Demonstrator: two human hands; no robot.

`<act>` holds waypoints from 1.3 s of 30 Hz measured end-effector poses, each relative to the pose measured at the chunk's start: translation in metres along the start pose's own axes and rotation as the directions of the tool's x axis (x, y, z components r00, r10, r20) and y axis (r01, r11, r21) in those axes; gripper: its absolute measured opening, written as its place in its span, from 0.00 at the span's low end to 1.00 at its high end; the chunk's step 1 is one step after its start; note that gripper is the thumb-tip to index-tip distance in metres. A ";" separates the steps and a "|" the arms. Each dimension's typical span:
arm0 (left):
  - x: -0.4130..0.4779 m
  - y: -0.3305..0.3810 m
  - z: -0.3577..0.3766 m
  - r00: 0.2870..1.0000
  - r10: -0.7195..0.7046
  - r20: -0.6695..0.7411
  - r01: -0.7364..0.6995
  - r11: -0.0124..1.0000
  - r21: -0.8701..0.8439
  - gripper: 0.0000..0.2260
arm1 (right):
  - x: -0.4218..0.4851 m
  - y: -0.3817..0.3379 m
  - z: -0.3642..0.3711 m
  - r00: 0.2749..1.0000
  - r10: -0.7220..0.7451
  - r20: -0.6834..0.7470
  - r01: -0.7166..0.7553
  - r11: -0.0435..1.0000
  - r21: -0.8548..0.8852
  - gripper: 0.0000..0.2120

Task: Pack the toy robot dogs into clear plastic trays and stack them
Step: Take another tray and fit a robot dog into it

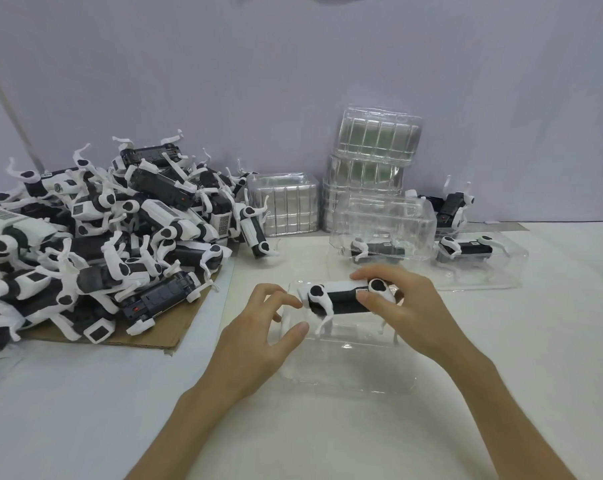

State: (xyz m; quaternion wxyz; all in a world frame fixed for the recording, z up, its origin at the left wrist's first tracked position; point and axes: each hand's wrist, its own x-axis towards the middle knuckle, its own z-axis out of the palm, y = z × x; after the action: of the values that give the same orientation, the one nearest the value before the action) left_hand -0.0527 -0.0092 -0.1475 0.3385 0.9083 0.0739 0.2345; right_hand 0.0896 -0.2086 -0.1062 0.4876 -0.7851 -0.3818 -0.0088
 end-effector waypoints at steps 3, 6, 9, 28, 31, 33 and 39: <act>0.000 0.000 -0.001 1.000 -0.008 0.000 0.008 1.000 0.004 0.20 | 0.000 0.001 -0.003 0.998 0.046 0.032 -0.046 0.999 0.004 0.09; 0.000 -0.001 0.000 1.000 -0.011 0.009 0.011 1.000 -0.002 0.21 | 0.000 0.003 -0.003 0.997 0.063 0.046 -0.061 0.997 -0.050 0.09; 0.001 -0.002 0.001 1.000 0.014 0.005 -0.014 1.000 -0.024 0.22 | 0.000 0.003 -0.003 0.993 0.101 0.067 -0.097 0.993 -0.069 0.08; 0.010 -0.002 0.008 0.882 -0.461 0.100 0.471 0.851 -0.233 0.19 | 0.007 0.011 -0.005 0.797 0.541 0.268 -0.574 0.816 0.061 0.38; 0.011 0.004 0.005 0.884 -0.440 0.160 0.465 0.789 -0.402 0.04 | 0.003 0.005 -0.001 0.860 0.436 0.266 -0.485 0.860 0.159 0.28; 0.010 0.007 0.002 0.916 -0.371 0.154 0.388 0.716 -0.580 0.09 | 0.001 0.004 0.001 0.905 0.343 0.252 -0.401 0.884 0.238 0.30; 0.006 0.006 0.000 0.910 -0.414 0.022 0.280 0.575 -0.769 0.34 | 0.000 -0.005 0.015 0.972 0.197 0.126 -0.225 0.931 0.287 0.37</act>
State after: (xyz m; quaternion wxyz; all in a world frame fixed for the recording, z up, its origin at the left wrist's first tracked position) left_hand -0.0473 -0.0120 -0.1411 0.7181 0.6282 0.1730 0.2445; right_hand 0.0814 -0.1961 -0.1102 0.5802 -0.7383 -0.3147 0.1388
